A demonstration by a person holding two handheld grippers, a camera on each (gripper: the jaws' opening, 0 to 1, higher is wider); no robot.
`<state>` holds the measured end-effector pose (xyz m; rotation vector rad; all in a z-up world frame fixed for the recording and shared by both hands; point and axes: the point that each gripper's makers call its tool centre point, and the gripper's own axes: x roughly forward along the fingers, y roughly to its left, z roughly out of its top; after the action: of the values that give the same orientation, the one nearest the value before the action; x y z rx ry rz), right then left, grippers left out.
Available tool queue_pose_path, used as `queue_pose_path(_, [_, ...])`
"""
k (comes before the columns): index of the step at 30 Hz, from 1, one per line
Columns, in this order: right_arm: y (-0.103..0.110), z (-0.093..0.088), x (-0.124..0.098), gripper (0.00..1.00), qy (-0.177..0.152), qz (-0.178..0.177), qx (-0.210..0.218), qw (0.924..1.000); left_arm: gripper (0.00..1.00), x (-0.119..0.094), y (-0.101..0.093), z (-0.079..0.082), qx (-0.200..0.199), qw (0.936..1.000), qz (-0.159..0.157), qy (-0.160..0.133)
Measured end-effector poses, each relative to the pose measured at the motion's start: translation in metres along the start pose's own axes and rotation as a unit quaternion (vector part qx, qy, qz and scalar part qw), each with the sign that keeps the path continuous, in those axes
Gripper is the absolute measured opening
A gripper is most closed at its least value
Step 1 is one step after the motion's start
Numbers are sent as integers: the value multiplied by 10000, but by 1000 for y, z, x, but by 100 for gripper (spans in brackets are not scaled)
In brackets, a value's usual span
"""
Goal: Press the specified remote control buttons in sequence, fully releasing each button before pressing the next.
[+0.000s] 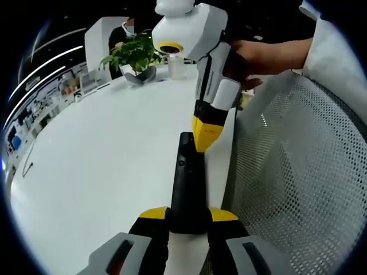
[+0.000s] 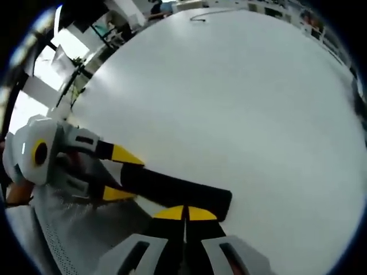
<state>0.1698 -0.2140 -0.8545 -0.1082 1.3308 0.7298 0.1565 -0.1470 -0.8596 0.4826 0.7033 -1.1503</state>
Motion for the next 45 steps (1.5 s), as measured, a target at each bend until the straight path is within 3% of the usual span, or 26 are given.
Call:
queue_pose_path(6, [-3, 8, -3, 0, -276, -200, -120, 9993, 24, 0, -1, 1, 21, 10000, -9, -7])
queue_pose_path(12, [0, 13, -2, 0, -355, -105, -85, 9993, 24, 0, -1, 1, 31, 10000, -14, -3])
queue_pose_path(22, [1, 12, 2, 0, -208, -192, -210, 9994, 24, 0, -1, 0, 9, 10000, -3, 3])
queue_pose_path(32, [-1, 14, 6, 0, 441, -399, -478, 9971, 25, 1, 0, 1, -92, 9999, 62, 11])
queue_pose_path(45, [-2, 14, 6, 0, 585, -358, -482, 9965, 24, -1, 1, -2, -121, 9998, 100, 137])
